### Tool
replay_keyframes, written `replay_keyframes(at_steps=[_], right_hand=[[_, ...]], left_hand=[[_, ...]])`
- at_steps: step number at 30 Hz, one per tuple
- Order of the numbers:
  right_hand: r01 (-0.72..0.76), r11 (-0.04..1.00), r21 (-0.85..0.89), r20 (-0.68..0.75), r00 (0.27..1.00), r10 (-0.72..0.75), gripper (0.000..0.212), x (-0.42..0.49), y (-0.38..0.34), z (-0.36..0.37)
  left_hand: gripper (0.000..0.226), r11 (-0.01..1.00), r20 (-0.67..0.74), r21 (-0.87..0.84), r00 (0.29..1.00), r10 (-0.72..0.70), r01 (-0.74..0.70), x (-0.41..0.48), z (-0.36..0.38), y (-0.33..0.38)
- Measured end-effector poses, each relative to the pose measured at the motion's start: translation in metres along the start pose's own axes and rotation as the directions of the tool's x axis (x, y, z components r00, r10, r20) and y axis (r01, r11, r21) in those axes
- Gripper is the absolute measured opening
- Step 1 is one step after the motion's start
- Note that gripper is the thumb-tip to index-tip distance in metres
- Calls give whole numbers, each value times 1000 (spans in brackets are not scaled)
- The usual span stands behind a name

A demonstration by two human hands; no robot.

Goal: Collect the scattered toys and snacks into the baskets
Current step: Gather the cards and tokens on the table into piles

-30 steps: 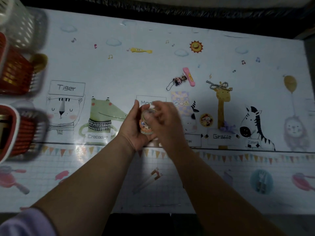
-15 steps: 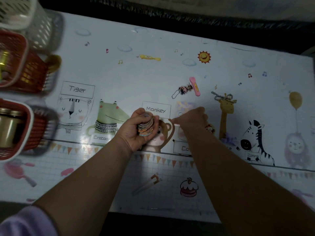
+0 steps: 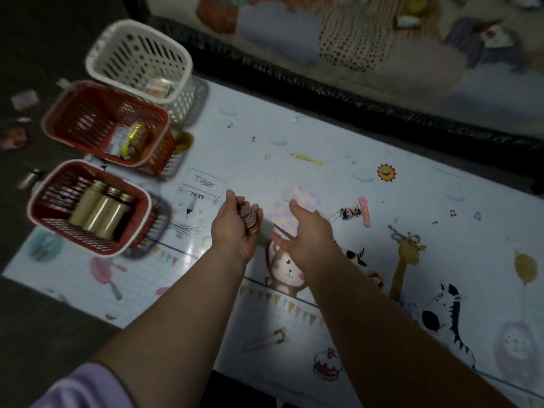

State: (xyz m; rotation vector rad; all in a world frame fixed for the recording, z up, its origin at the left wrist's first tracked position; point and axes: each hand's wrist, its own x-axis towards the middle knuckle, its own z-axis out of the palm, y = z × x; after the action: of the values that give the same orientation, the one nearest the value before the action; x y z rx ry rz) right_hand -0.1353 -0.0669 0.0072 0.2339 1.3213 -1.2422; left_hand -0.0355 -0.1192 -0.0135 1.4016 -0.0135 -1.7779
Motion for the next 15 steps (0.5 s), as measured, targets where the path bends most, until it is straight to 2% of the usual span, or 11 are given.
replay_keyframes(at_steps=[3, 7, 11, 15], right_hand=[[-88, 996, -16, 69, 994, 89, 15, -5, -6, 27], [-164, 982, -91, 183, 967, 179, 16, -7, -2, 73], [-125, 986, -111, 188, 971, 145, 17, -1, -6, 106], [-104, 989, -102, 213, 969, 124, 29, 9, -1, 131]], left_hand=[[38, 992, -42, 55, 992, 120, -117, -5, 2, 28], [39, 947, 1, 209, 968, 251, -246, -5, -1, 56], [38, 935, 94, 217, 959, 267, -281, 5, -1, 77], [32, 916, 152, 249, 946, 285, -315, 13, -8, 96]])
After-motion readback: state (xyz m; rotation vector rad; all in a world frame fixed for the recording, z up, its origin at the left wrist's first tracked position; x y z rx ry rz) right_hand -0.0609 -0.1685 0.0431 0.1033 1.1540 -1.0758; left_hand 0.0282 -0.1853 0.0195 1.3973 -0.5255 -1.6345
